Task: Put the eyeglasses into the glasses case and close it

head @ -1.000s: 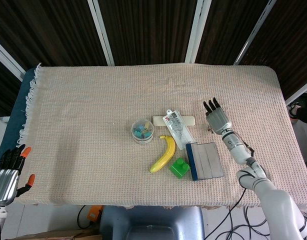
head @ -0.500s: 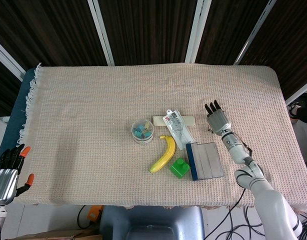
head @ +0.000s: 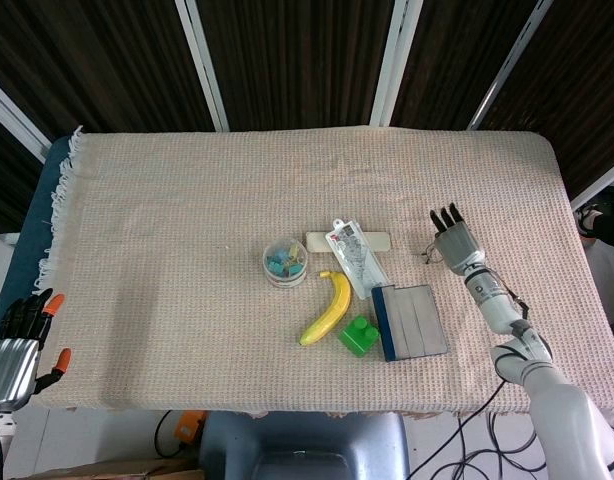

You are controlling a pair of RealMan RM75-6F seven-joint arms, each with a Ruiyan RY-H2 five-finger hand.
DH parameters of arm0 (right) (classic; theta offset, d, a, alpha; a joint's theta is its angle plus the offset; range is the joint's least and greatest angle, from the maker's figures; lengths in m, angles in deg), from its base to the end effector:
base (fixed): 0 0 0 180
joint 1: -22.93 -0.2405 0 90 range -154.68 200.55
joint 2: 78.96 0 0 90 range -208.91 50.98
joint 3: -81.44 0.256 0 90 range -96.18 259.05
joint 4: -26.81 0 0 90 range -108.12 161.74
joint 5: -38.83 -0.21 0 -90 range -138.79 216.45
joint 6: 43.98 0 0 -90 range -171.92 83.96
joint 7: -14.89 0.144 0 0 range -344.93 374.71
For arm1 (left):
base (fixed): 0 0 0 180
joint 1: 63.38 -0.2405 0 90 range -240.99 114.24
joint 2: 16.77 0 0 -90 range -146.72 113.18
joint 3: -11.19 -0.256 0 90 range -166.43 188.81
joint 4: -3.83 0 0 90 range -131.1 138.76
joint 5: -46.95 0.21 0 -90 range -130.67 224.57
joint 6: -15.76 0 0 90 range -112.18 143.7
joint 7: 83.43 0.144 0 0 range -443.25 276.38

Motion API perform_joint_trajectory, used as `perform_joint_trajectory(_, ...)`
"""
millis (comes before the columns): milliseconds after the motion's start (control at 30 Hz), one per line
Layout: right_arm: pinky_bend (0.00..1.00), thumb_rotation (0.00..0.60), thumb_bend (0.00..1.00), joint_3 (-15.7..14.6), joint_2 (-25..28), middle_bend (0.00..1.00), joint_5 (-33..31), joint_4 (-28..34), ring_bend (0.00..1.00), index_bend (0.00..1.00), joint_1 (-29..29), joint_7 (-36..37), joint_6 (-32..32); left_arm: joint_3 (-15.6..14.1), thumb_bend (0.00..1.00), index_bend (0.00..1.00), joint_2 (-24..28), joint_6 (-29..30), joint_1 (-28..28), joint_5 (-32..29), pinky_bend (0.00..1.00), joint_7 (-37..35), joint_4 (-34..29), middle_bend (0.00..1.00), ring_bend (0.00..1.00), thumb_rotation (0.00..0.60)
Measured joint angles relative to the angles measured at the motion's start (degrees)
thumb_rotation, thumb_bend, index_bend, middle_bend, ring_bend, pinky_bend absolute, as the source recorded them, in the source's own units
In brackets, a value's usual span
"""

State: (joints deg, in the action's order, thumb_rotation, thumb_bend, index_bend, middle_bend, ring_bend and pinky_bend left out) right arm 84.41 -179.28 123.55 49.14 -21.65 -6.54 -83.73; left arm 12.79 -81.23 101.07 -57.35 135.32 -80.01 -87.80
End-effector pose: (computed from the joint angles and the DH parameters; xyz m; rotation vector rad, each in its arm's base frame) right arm -0.3072 -0.4396 0.0336 1.9047 -0.1433 0.0542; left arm -0.3053 0.1827 0.1535 -1.4621 -0.8335 -0.8828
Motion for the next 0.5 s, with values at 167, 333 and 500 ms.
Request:
perform_joint_trajectory(167, 0.00, 0.600, 0.37, -0.5, 1.5, 0.00, -0.1, 1.7, 0.00, 0.53, 1.1, 0.3, -0.5, -0.1, 0.38, 0.00, 0.0, 0.1, 0.0, 0.3, 0.03, 0.0, 0.0, 0.00, 0.00, 0.600)
perform_joint_trajectory(333, 0.00, 0.600, 0.37, -0.1, 1.7, 0.03, -0.6, 2.3, 0.00, 0.57, 1.5, 1.2, -1.2, -0.2, 0.38, 0.00, 0.0, 0.0, 0.1, 0.4, 0.03, 0.1, 0.0, 0.00, 0.00, 0.600)
perform_joint_trajectory(500, 0.00, 0.600, 0.37, 0.3, 0.8, 0.04, -1.2, 2.0, 0.00, 0.59, 1.4, 1.8, -1.2, -0.2, 0.38, 0.00, 0.0, -0.1, 0.1, 0.1, 0.03, 0.3, 0.0, 0.00, 0.00, 0.600)
